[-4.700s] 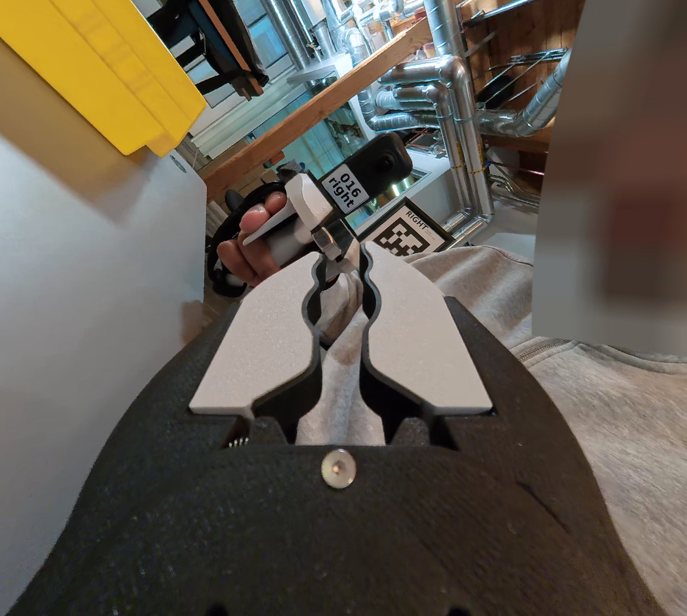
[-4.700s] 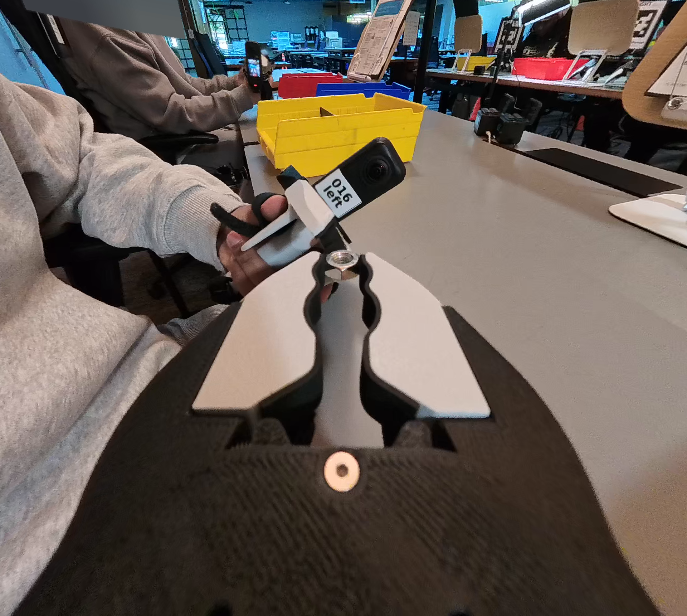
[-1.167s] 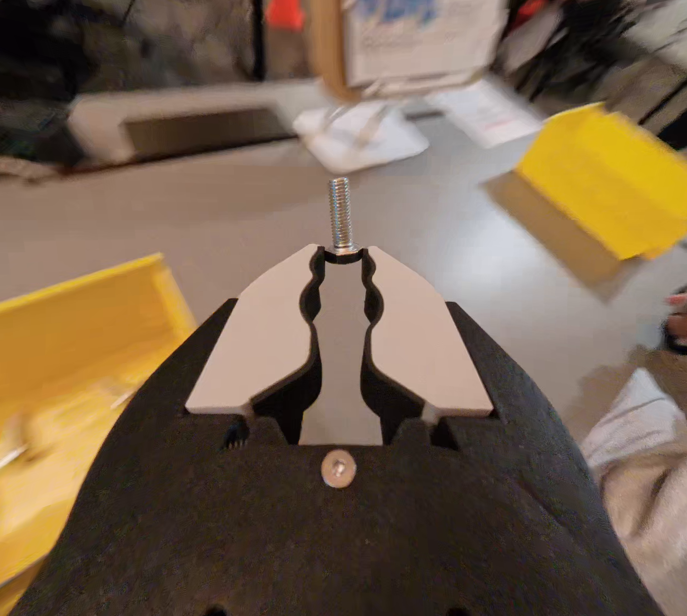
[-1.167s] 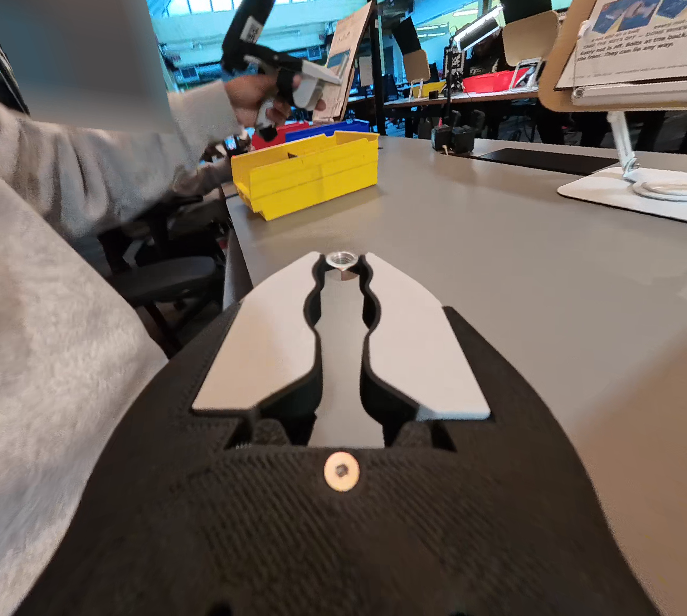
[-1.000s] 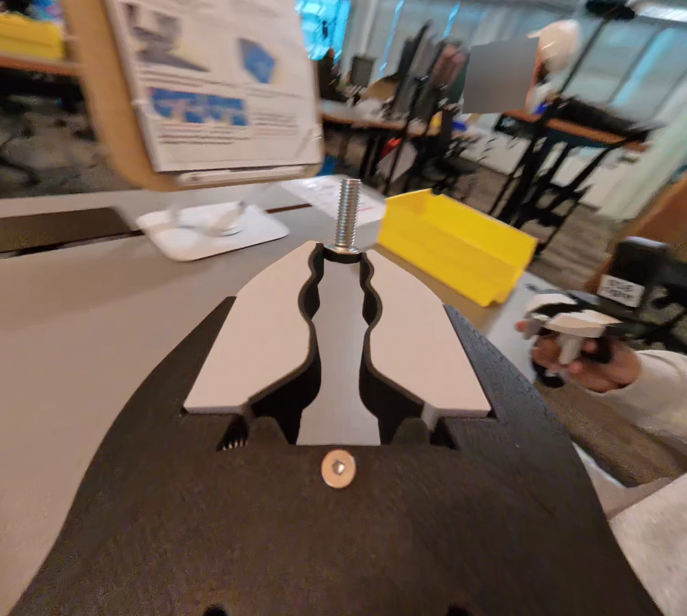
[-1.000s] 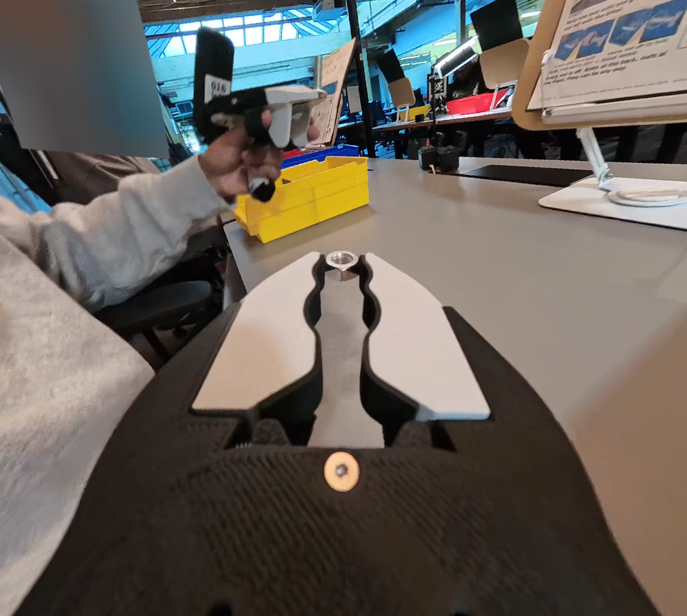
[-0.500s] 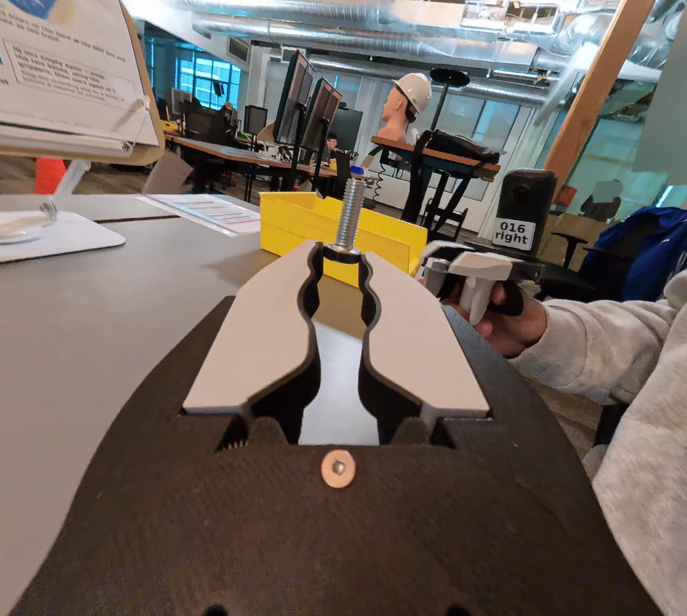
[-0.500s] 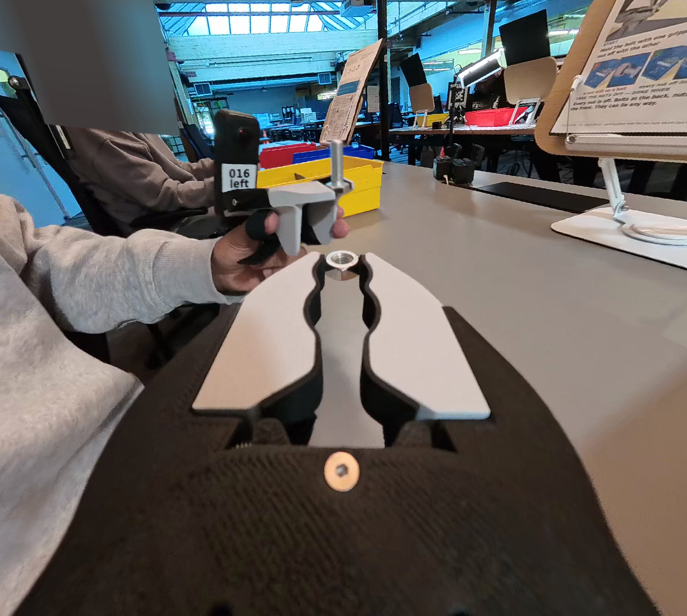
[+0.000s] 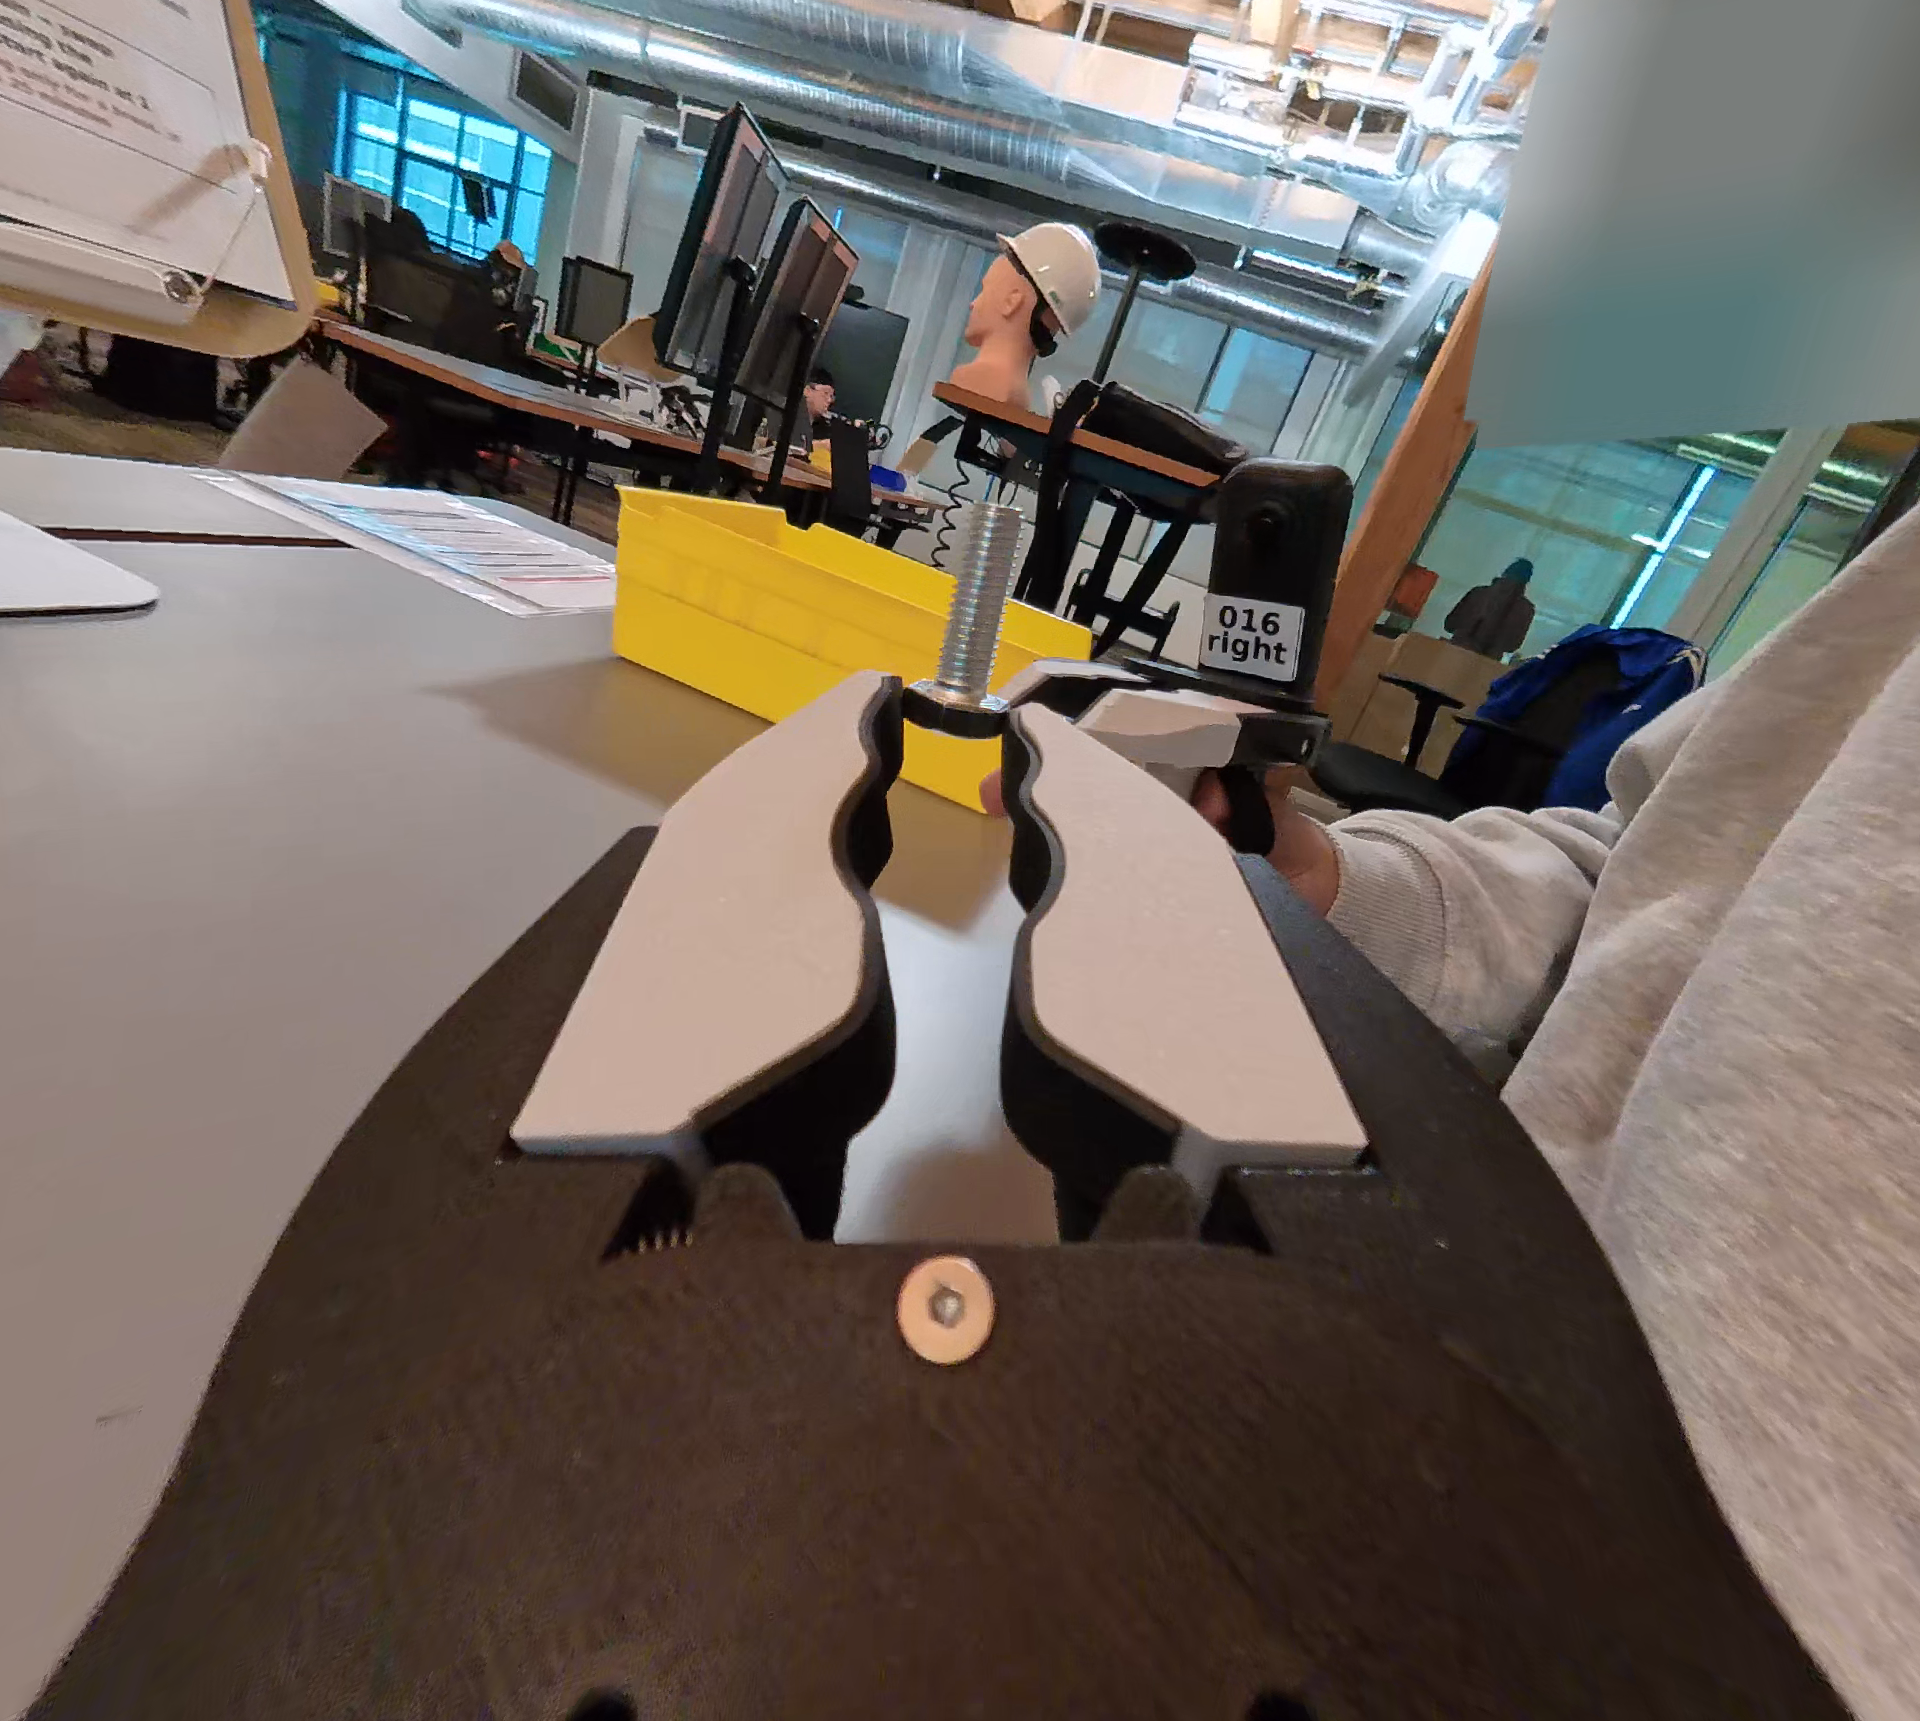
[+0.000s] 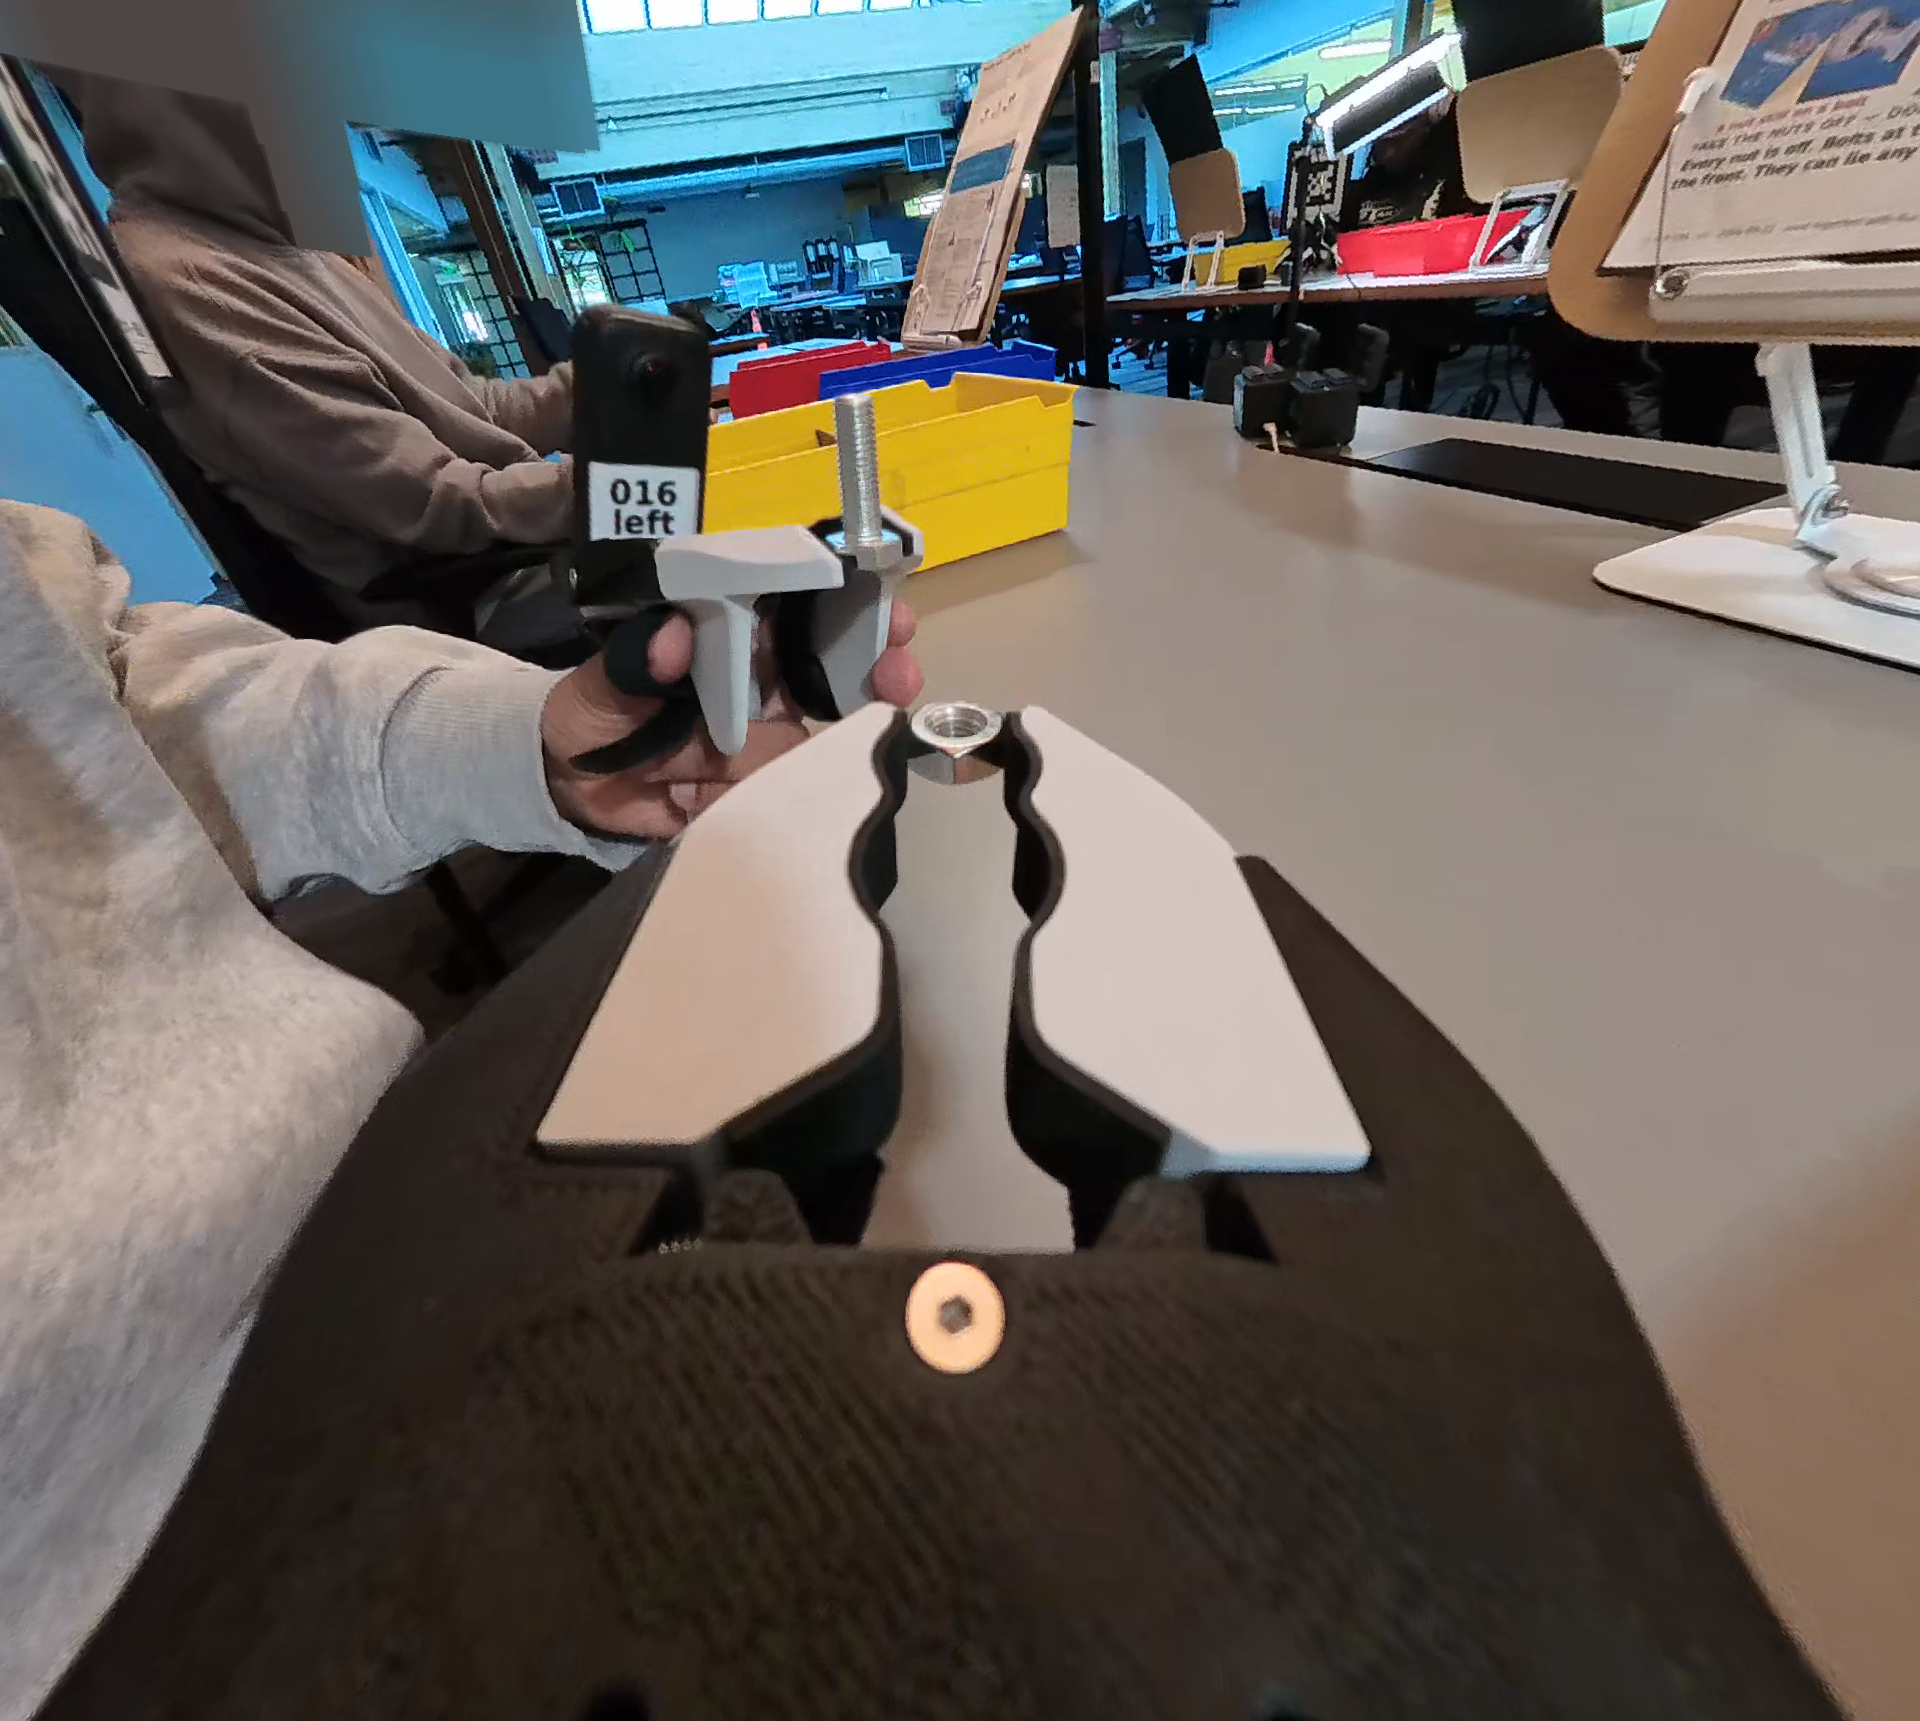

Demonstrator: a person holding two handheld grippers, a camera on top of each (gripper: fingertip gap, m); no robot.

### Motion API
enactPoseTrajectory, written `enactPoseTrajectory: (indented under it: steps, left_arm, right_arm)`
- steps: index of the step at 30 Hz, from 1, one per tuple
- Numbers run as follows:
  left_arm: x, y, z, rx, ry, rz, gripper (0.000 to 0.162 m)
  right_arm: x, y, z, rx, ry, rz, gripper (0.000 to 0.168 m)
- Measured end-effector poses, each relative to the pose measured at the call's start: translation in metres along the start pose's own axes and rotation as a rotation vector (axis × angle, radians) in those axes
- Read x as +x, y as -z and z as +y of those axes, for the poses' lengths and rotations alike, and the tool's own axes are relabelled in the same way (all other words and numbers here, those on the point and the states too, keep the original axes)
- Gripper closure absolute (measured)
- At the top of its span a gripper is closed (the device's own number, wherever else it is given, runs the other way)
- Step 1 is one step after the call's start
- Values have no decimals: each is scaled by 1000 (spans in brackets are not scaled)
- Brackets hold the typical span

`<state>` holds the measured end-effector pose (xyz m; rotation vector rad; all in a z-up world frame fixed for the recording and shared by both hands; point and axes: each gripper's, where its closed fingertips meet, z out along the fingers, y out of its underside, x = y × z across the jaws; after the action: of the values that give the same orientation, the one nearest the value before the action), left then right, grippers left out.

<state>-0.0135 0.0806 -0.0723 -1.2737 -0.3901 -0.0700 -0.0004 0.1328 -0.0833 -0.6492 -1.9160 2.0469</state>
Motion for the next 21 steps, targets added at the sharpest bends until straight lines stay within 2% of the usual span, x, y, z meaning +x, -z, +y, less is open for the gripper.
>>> enactPoseTrajectory:
  steps: [7, 11, 13, 15, 18, 21]
  left_arm:
    - [19, -9, 7, -2, -105, -54, 142]
    - [24, -19, 11, -9, -165, -78, 142]
    - [19, -28, 11, -13, -184, -92, 142]
    - [7, -39, 5, 6, -151, -111, 141]
    - [-20, -62, -1, 0, -104, -130, 141]
    - [-37, -72, -4, 3, -164, -160, 142]
  right_arm:
    - [-28, 12, -11, 27, 59, -16, 150]
    - [-34, 12, -27, 40, 167, 11, 150]
    - [-30, 10, -52, 88, 174, 42, 151]
    - [-24, 6, -91, 149, 86, 23, 151]
    - [-17, -10, -138, 127, 39, -30, 151]
    - [7, -24, -146, 65, 124, 28, 150]
